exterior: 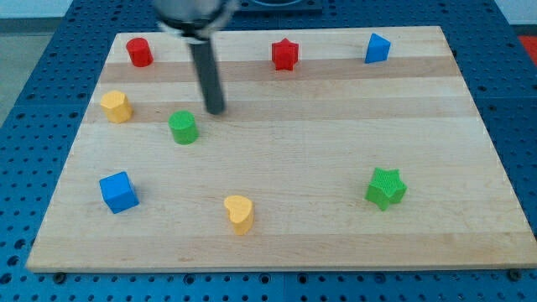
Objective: Place the green circle diagonal to the red circle
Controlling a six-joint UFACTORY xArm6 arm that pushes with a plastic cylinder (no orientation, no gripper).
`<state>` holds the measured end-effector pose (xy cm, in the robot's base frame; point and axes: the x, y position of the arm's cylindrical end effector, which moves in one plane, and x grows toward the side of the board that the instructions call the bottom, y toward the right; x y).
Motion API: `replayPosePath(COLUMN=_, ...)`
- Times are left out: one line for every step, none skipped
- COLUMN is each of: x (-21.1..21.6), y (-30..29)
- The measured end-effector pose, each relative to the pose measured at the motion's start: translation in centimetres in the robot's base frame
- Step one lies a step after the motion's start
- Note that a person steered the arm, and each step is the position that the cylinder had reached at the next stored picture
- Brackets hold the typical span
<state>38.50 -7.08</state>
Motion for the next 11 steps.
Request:
replayPosePath(x=4.5, y=0.3)
replayPosePath(x=8.9, y=-0.5)
replayPosePath(x=8.9, y=-1.6)
replayPosePath(x=8.9, y=-3.6)
replayPosePath(x=8.9, y=-5.8)
replayPosePath(x=10.0, y=-6.9)
replayPosePath(x=10.3, y=-8.8)
replayPosePath(x=6.1, y=-9.7)
replayPosePath(x=5.8, y=-7.5)
replayPosePath(x=6.0, y=-6.5)
replayPosePath(x=3.8, y=-3.2)
